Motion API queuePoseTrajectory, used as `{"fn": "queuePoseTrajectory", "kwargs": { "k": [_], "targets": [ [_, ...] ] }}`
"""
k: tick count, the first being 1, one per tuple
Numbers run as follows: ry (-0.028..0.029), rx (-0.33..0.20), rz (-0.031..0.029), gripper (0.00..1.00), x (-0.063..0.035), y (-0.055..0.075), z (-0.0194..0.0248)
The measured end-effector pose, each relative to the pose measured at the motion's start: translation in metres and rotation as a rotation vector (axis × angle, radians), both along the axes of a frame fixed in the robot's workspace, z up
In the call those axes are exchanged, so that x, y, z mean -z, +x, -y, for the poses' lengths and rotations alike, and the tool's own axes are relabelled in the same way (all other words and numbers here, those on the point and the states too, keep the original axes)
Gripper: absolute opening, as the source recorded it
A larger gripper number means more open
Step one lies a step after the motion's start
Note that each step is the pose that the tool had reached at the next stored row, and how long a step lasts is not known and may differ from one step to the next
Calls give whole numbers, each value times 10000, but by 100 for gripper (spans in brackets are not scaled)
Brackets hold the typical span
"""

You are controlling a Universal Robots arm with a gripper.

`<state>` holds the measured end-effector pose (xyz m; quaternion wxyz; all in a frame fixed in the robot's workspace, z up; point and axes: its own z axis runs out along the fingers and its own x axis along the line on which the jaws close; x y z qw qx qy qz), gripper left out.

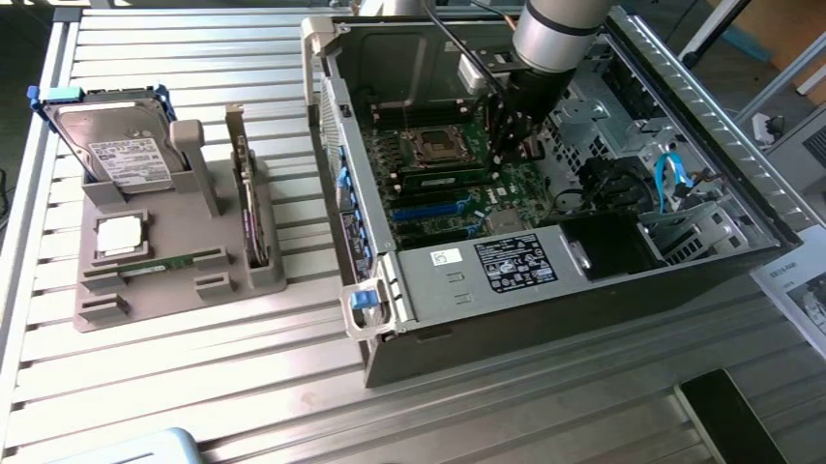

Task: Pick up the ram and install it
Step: 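Insert the ram into the slot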

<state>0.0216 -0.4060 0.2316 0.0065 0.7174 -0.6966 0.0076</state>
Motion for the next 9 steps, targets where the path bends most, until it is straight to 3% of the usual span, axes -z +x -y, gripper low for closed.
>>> {"fn": "queuePoseTrajectory", "kwargs": {
  "k": [9],
  "targets": [
    [0, 0, 4, 11, 8, 0, 0]
  ]
}}
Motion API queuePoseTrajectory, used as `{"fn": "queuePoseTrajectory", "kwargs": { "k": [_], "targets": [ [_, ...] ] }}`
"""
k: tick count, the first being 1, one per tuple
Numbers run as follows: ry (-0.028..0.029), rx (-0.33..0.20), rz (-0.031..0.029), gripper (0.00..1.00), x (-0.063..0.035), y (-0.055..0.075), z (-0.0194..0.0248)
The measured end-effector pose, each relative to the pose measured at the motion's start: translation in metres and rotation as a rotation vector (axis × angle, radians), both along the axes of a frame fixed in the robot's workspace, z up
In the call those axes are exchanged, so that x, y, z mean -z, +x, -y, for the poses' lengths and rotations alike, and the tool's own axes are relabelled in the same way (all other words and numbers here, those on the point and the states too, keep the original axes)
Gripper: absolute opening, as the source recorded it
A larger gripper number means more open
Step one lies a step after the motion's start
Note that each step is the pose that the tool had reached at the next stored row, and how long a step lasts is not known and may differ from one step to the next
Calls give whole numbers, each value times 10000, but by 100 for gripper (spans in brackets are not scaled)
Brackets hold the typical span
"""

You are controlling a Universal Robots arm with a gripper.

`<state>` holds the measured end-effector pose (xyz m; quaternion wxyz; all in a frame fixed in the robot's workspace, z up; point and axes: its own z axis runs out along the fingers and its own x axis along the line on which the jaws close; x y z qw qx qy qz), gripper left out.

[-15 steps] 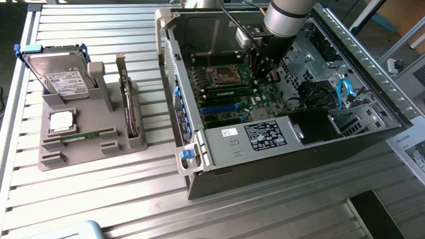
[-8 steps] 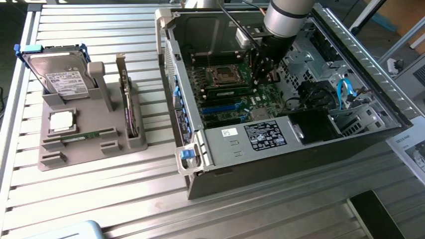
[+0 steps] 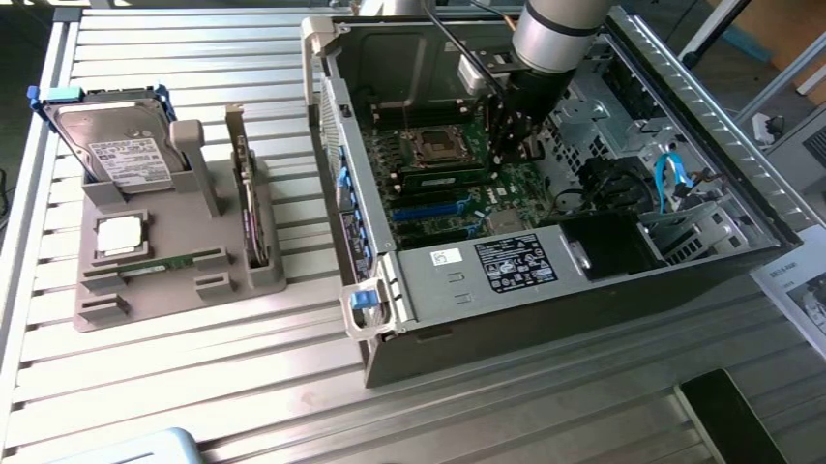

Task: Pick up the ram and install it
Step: 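Insert the ram into the slot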

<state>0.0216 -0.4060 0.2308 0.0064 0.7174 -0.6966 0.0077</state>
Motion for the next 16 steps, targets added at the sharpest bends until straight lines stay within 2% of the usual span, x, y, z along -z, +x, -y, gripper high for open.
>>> {"fn": "queuePoseTrajectory", "kwargs": {
  "k": [4, 8, 16],
  "targets": [
    [7, 1, -1, 11, -7, 0, -1],
    [1, 1, -34, 11, -59, 0, 0],
    [2, 0, -59, 11, -107, 0, 0]
  ]
}}
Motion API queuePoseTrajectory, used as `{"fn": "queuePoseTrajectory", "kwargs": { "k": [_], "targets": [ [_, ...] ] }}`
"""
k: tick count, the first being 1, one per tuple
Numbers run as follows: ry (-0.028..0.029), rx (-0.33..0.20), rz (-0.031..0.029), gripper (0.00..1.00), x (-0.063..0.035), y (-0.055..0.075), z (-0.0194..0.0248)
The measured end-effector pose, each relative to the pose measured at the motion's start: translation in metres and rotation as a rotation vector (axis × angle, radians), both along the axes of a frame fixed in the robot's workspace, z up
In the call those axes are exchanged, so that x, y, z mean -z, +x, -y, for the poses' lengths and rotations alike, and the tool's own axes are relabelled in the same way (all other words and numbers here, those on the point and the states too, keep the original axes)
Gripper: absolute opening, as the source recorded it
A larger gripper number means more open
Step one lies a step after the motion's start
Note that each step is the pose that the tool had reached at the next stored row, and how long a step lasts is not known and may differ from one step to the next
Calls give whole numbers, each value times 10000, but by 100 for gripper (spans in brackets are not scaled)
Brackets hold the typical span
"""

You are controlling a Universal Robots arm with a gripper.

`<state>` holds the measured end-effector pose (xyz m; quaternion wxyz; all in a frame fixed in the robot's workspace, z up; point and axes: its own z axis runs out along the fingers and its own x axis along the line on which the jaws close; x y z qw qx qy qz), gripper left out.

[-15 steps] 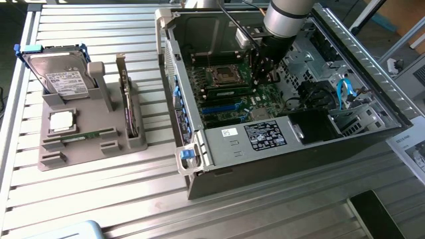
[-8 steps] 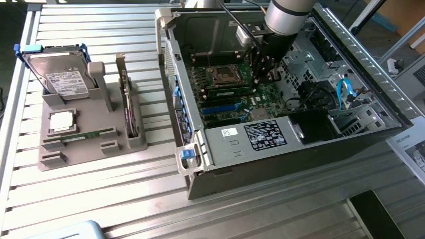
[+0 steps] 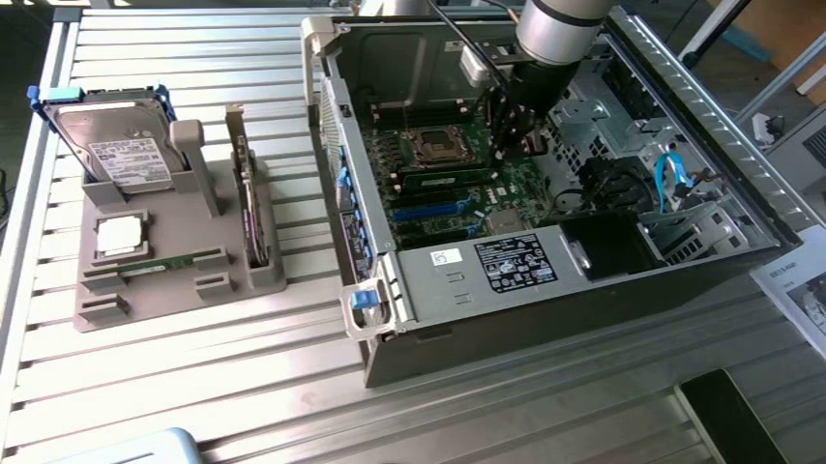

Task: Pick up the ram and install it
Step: 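Insert the ram into the slot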

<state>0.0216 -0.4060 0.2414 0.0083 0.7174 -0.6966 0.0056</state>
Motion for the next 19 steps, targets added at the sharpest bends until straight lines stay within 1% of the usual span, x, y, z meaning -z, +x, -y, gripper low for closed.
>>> {"fn": "queuePoseTrajectory", "kwargs": {
  "k": [2, 6, 9, 13, 15, 17, 19],
  "targets": [
    [-3, 0, 0, 11, 0, -2, 0],
    [-2, 0, 34, 11, 2, -67, 1],
    [-1, 0, 85, 11, 2, -129, 0],
    [0, 0, 169, 11, 3, -215, 0],
    [0, 0, 232, 11, 3, -278, 0],
    [-3, 0, 333, 11, 2, -375, 0],
    [-1, -1, 447, 11, 3, -476, 0]
  ]
}}
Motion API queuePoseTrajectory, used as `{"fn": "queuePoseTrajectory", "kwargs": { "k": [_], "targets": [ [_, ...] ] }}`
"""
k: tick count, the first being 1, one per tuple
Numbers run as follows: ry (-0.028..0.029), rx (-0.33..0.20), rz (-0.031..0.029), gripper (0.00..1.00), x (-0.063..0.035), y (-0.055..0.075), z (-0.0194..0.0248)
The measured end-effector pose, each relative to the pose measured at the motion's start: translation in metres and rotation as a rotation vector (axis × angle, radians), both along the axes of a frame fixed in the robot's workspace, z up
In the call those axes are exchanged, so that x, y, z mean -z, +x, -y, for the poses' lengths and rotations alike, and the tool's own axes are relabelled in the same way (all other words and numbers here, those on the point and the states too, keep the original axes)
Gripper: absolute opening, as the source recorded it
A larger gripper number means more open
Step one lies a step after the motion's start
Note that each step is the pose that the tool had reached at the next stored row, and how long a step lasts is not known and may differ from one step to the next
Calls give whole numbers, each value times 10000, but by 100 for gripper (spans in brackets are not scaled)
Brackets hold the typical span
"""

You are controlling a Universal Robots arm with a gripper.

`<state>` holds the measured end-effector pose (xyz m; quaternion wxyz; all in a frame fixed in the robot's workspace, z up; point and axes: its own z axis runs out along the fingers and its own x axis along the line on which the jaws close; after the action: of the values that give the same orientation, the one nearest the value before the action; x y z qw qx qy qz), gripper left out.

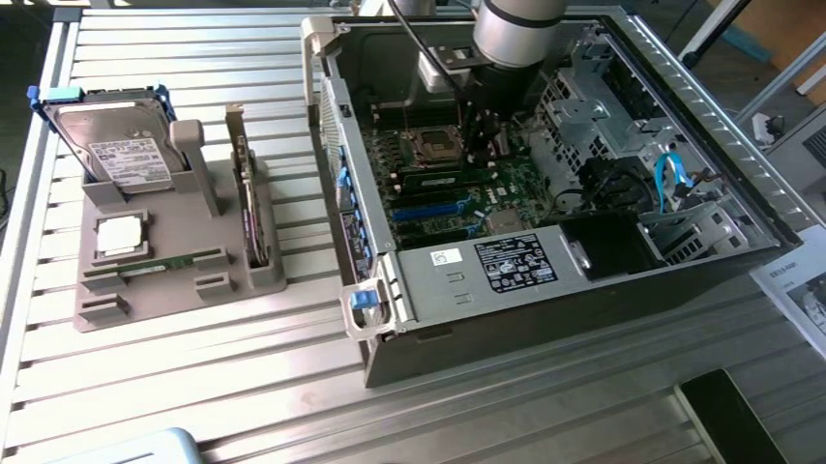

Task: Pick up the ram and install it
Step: 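Insert the ram into the slot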

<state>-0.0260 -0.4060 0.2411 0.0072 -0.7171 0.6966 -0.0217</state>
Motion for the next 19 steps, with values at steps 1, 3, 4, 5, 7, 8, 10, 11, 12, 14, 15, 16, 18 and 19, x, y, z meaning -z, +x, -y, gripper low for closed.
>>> {"fn": "queuePoseTrajectory", "kwargs": {
  "k": [1, 3, 4, 5, 7, 8, 10, 11, 12, 14, 15, 16, 18, 19],
  "targets": [
    [1, 0, 33, 11, 0, -29, 0],
    [1, 1, 101, 11, 1, -88, 0],
    [1, 0, 140, 11, 1, -123, 0],
    [0, 0, 179, 11, 1, -159, 0],
    [0, 1, 244, 11, 1, -219, 0],
    [0, 1, 245, 11, 1, -222, -1],
    [0, 0, 246, 11, 1, -222, 0],
    [2, 2, 172, 11, 1, -209, 0],
    [1, 1, 60, 11, 2, -190, 0],
    [-1, 1, -250, 11, 0, -144, 0],
    [-3, 1, -302, 11, 0, -136, 0],
    [-2, 0, -313, 11, 0, -135, 0],
    [0, 1, -314, 11, 1, -135, 0],
    [0, 1, -313, 11, 1, -134, 0]
  ]
}}
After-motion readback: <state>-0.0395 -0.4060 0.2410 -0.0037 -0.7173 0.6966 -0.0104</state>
